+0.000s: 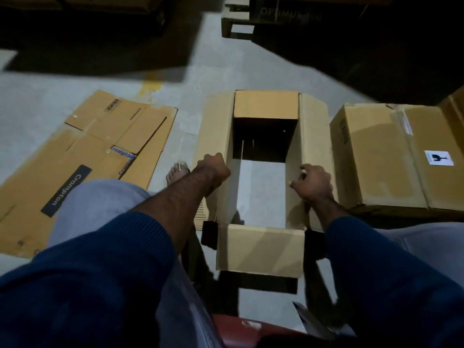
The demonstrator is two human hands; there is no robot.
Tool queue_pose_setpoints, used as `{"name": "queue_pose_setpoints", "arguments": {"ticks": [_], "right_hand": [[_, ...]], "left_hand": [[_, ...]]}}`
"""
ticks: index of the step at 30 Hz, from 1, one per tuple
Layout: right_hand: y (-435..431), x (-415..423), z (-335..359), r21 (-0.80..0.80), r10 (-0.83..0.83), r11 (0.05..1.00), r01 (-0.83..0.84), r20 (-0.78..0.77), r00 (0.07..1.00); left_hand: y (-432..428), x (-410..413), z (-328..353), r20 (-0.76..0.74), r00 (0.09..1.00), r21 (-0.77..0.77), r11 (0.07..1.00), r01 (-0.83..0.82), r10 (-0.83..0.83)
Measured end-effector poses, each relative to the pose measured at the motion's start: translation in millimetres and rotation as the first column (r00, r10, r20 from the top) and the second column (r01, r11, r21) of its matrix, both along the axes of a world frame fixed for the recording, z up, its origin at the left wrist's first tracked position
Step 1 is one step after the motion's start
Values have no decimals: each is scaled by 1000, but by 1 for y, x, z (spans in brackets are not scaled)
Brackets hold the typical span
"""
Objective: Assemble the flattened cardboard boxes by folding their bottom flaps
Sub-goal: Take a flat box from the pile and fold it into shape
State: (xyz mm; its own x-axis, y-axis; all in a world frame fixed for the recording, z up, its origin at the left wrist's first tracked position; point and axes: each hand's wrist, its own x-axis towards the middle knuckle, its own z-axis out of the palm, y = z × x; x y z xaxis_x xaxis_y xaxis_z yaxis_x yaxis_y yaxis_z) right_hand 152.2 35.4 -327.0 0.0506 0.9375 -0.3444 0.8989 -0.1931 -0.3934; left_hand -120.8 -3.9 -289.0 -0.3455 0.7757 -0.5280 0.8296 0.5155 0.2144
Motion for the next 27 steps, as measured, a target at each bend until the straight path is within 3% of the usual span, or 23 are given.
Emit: {"name": "queue_pose_setpoints", "arguments": {"ticks": [3,8,11,15,20,23,25,27], "right_hand": [[14,2,-14,-63,-121,991,121,3,993],[42,0,-34,-203,-154,969,143,-35,988],[49,-2,-40,-200,-94,975,93,4,996],[42,-7,-37,-163,-101,982,98,-11,995],[13,-3,-16,-179,-114,978,106,-38,993],[-12,17,-32,-203,-97,973,111,78,992],[-40,20,-3,-202,-2,979,39,180,984],[-65,13,30,-247,46,969,-6,158,986]], "left_hand": [[14,0,-23,14,990,5,990,-141,141],[34,-5,-45,355,856,28,911,-412,376],[36,-8,-55,364,875,7,938,-346,320],[32,-9,-58,323,913,96,951,-293,249],[10,-11,-43,385,900,126,955,-269,203],[-19,-11,-31,443,872,73,961,-267,209],[-39,-10,-24,473,851,6,965,-263,229],[-59,-7,-18,482,836,-89,964,-250,261]]}}
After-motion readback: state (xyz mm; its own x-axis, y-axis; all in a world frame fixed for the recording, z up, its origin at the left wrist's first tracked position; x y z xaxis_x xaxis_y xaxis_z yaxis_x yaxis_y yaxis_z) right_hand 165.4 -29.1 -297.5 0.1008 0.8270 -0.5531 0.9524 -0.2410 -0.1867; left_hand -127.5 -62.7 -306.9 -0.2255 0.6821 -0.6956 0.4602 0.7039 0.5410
